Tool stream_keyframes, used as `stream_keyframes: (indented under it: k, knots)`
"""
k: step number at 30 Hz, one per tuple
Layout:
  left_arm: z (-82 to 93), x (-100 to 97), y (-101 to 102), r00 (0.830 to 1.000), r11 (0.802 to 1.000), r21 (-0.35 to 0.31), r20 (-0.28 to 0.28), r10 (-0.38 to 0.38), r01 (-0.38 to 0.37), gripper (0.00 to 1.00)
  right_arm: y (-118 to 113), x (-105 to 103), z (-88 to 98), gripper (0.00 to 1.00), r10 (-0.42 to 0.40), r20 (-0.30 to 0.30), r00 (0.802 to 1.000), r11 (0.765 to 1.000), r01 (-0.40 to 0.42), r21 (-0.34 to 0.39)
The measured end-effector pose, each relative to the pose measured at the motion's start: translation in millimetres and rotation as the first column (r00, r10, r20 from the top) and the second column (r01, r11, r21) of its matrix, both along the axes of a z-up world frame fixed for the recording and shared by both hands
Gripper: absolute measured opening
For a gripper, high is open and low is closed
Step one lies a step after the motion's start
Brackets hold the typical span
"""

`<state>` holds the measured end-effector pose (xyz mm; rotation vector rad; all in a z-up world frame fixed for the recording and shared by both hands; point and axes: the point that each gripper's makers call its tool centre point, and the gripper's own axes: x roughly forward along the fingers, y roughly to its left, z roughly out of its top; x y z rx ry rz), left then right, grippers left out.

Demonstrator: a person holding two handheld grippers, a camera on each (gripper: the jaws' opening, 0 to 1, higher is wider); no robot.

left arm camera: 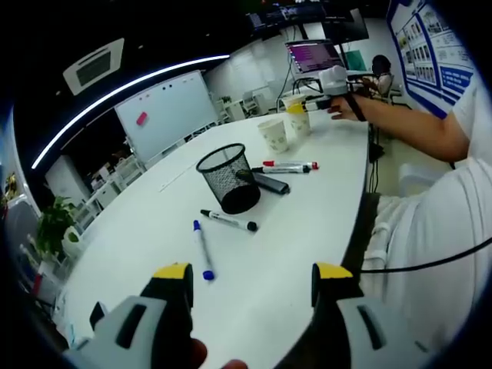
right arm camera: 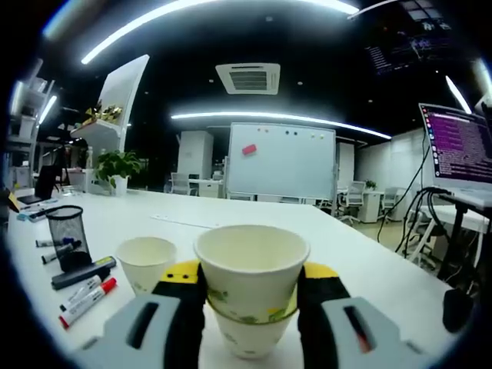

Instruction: Place the scattered laser pointers and whiteboard markers into the pen holder and stack the scattered paper cups together

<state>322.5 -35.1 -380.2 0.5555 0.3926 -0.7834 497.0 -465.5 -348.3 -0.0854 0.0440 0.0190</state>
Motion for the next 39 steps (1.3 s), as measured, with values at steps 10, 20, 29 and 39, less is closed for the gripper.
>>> stream_keyframes:
  k: [10,20,29,39]
  knots:
    - [-1.6,0.5,0.3,1.000,1.000,0.005,-0.002,0.001,-0.001,0.63,-0.7,-0.4,0.0,0.48,-0.005,-0.007,1.000,1.000,0.005,0.002]
    - [1.4,1.0,-0.6,1.000,1.000,0.005,0.004,-0.001,0.001,0.63,-2.7,-0.8,-0.8,0.51,-0.010,-0.003,1.000,1.000,0.010,-0.005]
    - [0.9,1.5,-0.4,1.000,1.000,0.006,-0.001,0.002,-0.002,0.63,-3.0,0.6,-4.9,0.54,-0.015,-0.028,1.000,0.999,0.013,-0.045]
    - [0.5,1.3,1.4,1.000,1.000,0.006,-0.001,0.008,-0.008,0.63,2.2,-2.7,-3.4,0.57,-0.010,-0.019,1.000,0.998,0.009,-0.055]
